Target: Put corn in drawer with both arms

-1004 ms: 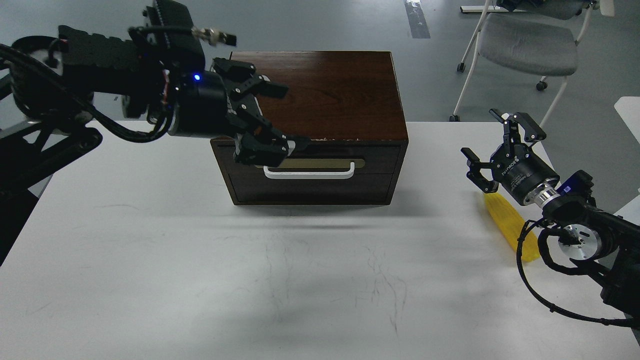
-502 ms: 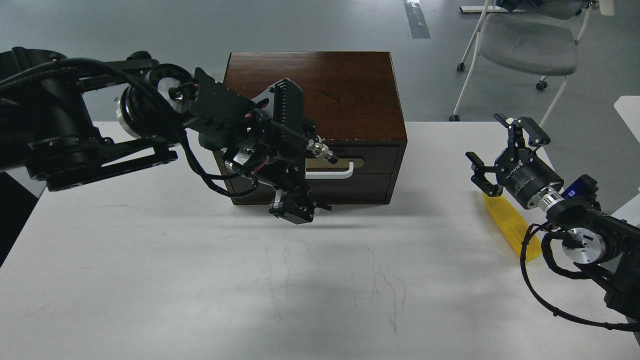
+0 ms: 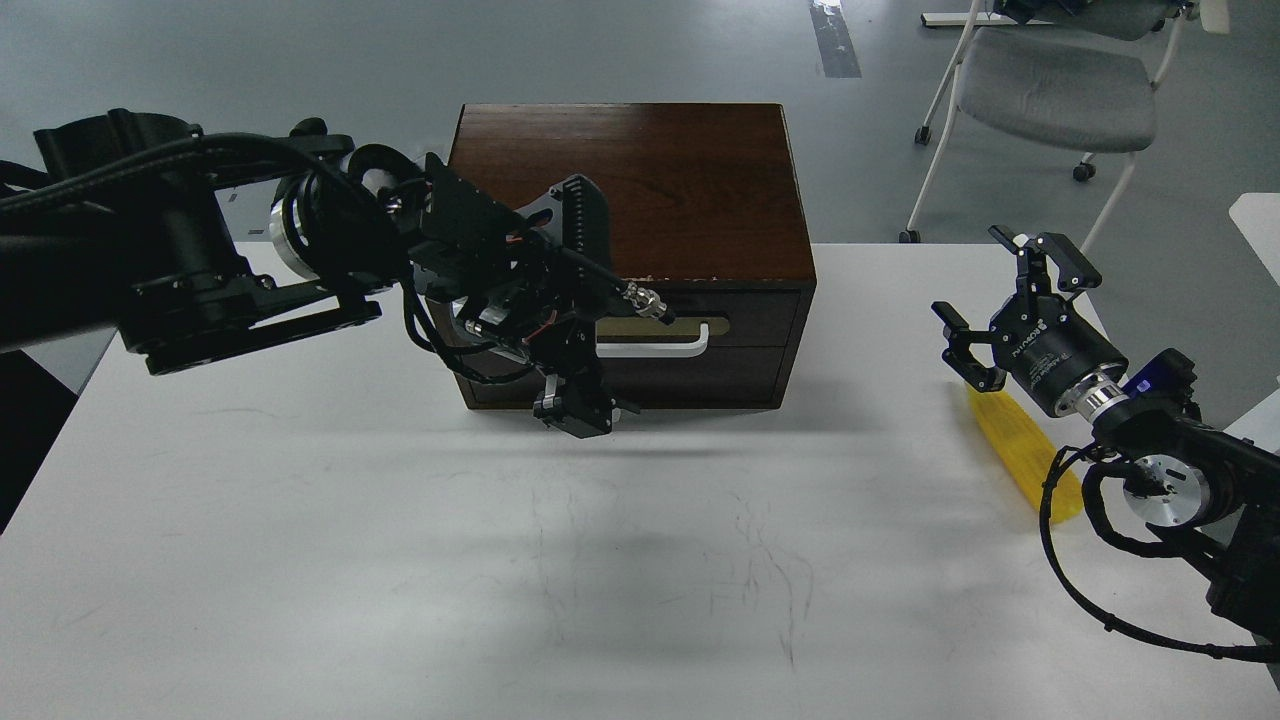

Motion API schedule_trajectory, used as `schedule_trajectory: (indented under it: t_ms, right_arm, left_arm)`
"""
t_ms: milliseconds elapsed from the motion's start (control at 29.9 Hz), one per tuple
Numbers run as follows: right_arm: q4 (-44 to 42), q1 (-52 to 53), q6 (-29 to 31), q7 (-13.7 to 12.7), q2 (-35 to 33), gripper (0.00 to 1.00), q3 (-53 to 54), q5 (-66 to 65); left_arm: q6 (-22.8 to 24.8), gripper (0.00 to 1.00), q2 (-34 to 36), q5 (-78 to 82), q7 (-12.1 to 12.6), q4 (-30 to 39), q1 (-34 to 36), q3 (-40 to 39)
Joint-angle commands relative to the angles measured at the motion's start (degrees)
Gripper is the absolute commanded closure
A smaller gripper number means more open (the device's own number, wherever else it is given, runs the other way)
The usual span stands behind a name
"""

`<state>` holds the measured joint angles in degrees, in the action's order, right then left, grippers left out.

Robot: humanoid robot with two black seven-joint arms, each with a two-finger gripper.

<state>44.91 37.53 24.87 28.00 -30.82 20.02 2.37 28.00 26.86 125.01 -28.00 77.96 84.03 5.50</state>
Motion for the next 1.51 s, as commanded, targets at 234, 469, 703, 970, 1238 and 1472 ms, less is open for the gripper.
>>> schedule_trajectory:
  t_ms: [234,469,703,970,1238,1472]
  right_arm:
    - [-0.08,0.00,-0.08,0.00,-0.12,0.00,0.10,0.00]
    - [-0.08,-0.09,-0.08,0.00,-0.12,0.00,0.11,0.00]
    - [-0.08,-0.18,-0.08,0.00,-0.12,0.00,0.11,0.00]
    - [-0.08,-0.35,-0.08,0.00,-0.12,0.00,0.19,0.00]
    - [-0.08,-0.53,-0.08,0.00,-0.12,0.00,0.19,0.00]
    - [-0.08,-0.70,-0.08,0.00,-0.12,0.00,0.19,0.00]
  left_arm:
    - [0.00,0.02,-2.78,-0.01,0.00,-1.59,-0.71,0.39]
    - [0.00,0.02,-3.04,-0.01,0.00,-3.17,-0.97,1.97]
    - [0.00,0.02,-3.13,-0.01,0.00,-3.70,-1.85,2.77]
    - [0.00,0.02,-3.39,-0.01,0.00,-4.40,-2.11,2.77]
    - [0.00,0.02,-3.65,-0.01,0.00,-5.28,-2.20,2.77]
    - [0.00,0.02,-4.18,-0.01,0.00,-6.07,-2.20,3.47]
